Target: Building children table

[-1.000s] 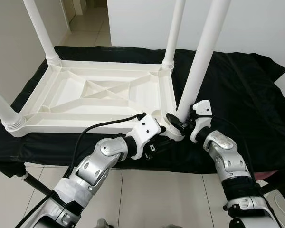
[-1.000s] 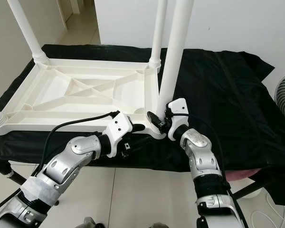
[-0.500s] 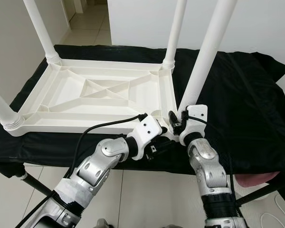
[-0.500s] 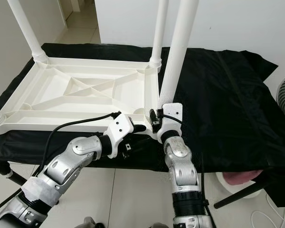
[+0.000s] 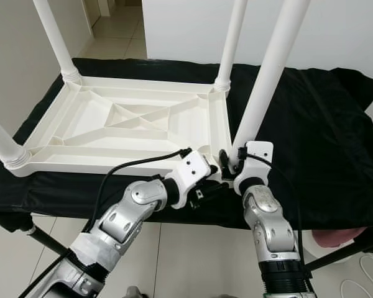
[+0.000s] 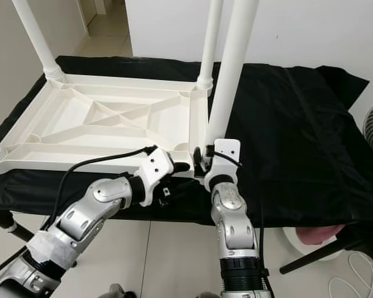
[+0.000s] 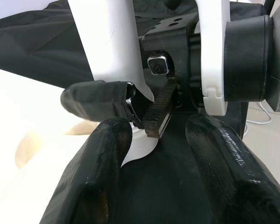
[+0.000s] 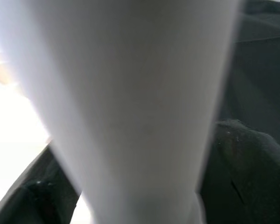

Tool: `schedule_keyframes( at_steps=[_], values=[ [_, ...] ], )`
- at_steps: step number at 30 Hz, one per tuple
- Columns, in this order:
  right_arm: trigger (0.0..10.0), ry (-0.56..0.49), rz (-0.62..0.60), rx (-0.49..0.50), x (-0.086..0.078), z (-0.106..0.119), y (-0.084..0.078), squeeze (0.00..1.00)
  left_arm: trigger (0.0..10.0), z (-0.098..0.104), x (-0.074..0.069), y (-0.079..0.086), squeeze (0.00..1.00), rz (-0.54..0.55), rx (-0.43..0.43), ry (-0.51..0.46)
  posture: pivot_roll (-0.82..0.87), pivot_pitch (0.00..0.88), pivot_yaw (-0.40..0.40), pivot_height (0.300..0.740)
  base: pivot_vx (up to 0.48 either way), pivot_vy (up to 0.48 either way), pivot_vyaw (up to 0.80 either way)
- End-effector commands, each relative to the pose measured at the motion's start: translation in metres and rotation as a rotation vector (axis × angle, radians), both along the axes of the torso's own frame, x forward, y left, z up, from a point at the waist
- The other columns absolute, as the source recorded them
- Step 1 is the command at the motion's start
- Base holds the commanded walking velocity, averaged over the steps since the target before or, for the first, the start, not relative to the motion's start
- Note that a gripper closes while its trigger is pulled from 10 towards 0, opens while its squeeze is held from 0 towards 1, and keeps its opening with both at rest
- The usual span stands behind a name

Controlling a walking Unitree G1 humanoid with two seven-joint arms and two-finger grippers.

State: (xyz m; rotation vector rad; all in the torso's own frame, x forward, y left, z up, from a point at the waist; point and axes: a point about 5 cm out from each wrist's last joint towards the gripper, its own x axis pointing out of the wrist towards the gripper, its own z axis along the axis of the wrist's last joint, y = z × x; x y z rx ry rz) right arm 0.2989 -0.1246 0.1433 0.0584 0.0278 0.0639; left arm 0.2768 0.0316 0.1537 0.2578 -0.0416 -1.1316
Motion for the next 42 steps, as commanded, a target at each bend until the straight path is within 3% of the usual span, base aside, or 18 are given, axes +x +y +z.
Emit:
schedule_keyframes(
  at_steps=[1,2,3,5,7,8,10,12,14,20,32,34,35,36,40,41,42],
  values=[
    [10.0,0.005,0.045,0.020,0.000,-0.001,0.000,1.00,10.0,-0.004,-0.004,-0.001,0.00,-0.091,0.023,0.023,-0.14,0.008,0.012,0.740,0.000,0.000,0.00],
    [10.0,-0.002,0.089,0.011,0.001,0.000,-0.003,0.98,10.0,-0.004,-0.004,-0.001,0.00,-0.090,0.023,0.023,-0.14,0.008,0.012,0.740,0.000,0.000,0.00],
    [10.0,-0.008,0.151,-0.012,0.002,0.001,-0.006,0.00,10.0,-0.004,-0.004,-0.001,0.00,-0.091,0.024,0.024,-0.14,0.012,0.016,0.740,0.000,0.000,0.00],
    [10.0,-0.009,0.257,-0.049,0.004,0.001,-0.010,0.00,10.0,-0.005,-0.004,0.000,0.00,-0.093,0.028,0.026,-0.14,0.012,0.016,0.740,0.000,0.000,0.00],
    [10.0,-0.009,0.257,-0.049,0.004,0.001,-0.010,0.00,10.0,-0.005,-0.004,0.000,0.00,-0.093,0.028,0.026,-0.14,0.012,0.016,0.740,0.000,0.000,0.00],
    [10.0,-0.016,0.362,-0.099,0.005,0.000,-0.015,0.00,10.0,-0.006,-0.006,0.001,0.00,-0.099,0.033,0.032,-0.14,0.016,0.018,0.740,0.000,0.000,0.00],
    [10.0,-0.016,0.362,-0.099,0.005,0.000,-0.015,0.00,10.0,-0.006,-0.006,0.001,0.00,-0.099,0.033,0.032,-0.14,0.016,0.018,0.740,0.000,0.000,0.00],
    [10.0,-0.032,0.461,-0.162,0.005,0.001,-0.017,0.00,10.0,-0.008,-0.008,0.002,0.00,-0.104,0.038,0.037,-0.14,0.021,0.020,0.740,0.000,0.000,0.00],
    [10.0,-0.032,0.461,-0.162,0.005,0.001,-0.017,0.00,10.0,-0.008,-0.008,0.002,0.00,-0.104,0.038,0.037,-0.14,0.021,0.020,0.740,0.000,0.000,0.00],
    [10.0,-0.051,0.631,-0.256,0.015,0.003,-0.024,0.00,10.0,-0.008,-0.007,0.006,0.00,-0.103,0.050,0.042,-0.13,0.028,0.029,0.740,0.000,0.000,0.00],
    [10.0,-0.031,0.714,-0.309,0.029,0.002,-0.039,0.00,10.0,-0.009,-0.009,0.011,0.00,-0.109,0.070,0.048,-0.11,0.028,0.029,0.740,0.000,0.000,0.00],
    [5.2,-0.016,0.730,-0.319,0.031,-0.002,-0.042,0.00,10.0,-0.009,-0.009,0.012,0.00,-0.108,0.074,0.049,-0.11,0.027,0.027,0.740,0.000,0.000,0.00],
    [5.2,-0.016,0.730,-0.319,0.031,-0.002,-0.042,0.00,10.0,-0.009,-0.009,0.012,0.00,-0.108,0.074,0.049,-0.11,0.027,0.027,0.740,0.000,0.000,0.00],
    [1.6,-0.011,0.731,-0.320,0.032,-0.004,-0.044,0.00,10.0,-0.009,-0.009,0.012,0.00,-0.108,0.074,0.049,-0.11,0.027,0.027,0.740,0.000,0.000,0.00],
    [1.6,-0.010,0.734,-0.320,0.033,-0.005,-0.045,0.00,10.0,-0.009,-0.009,0.012,0.00,-0.108,0.075,0.049,-0.11,0.027,0.027,0.740,0.000,0.000,0.00],
    [0.0,-0.013,0.736,-0.314,0.033,-0.005,-0.045,0.00,10.0,-0.009,-0.009,0.012,0.00,-0.107,0.076,0.049,-0.11,0.027,0.027,0.740,0.000,0.000,0.00],
    [0.0,-0.013,0.736,-0.314,0.033,-0.005,-0.045,0.00,10.0,-0.009,-0.009,0.012,0.00,-0.107,0.076,0.049,-0.11,0.027,0.027,0.740,0.000,0.000,0.00]
  ],
)
